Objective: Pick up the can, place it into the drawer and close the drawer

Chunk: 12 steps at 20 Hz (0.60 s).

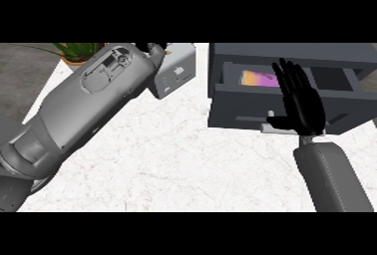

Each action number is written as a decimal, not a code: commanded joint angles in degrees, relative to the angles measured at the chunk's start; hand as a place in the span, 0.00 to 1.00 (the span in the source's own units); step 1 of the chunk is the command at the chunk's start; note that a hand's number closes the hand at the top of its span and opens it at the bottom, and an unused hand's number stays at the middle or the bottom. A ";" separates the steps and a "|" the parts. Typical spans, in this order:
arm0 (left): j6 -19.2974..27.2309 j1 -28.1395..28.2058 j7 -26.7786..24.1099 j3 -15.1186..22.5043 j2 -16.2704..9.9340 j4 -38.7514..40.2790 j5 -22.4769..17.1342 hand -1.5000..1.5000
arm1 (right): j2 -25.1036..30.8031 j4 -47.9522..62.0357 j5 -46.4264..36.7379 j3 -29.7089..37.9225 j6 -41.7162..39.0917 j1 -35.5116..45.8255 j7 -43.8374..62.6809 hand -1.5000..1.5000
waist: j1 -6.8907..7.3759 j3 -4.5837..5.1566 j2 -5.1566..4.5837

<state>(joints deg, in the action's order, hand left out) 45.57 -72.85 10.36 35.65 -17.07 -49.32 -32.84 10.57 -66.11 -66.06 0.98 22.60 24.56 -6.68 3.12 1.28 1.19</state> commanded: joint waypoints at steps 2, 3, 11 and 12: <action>-1.21 3.56 1.53 -0.40 -4.76 -4.14 0.98 0.00 | -2.64 12.30 -2.04 1.64 5.30 5.26 1.15 0.00 | 0.20 -1.35 -1.48; -1.43 5.34 2.63 0.21 -5.93 -8.63 0.57 0.00 | -3.50 13.75 -3.27 1.98 8.00 5.28 2.12 0.00 | 1.63 -1.35 -1.20; -1.08 11.37 3.81 -0.08 -8.45 -14.09 1.91 0.00 | -2.00 28.13 -3.18 6.88 12.05 19.65 1.58 0.00 | 1.18 -1.35 -1.68; -1.79 13.16 2.64 -0.78 -8.27 -13.86 1.78 0.00 | -2.12 30.26 -3.39 7.11 14.49 19.41 0.51 0.00 | 0.42 -1.35 -1.84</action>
<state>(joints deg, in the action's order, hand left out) 44.05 -63.62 13.37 35.45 -24.30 -60.56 -31.40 10.30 -43.81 -69.20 7.19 35.14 39.51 -6.60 3.67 0.76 0.29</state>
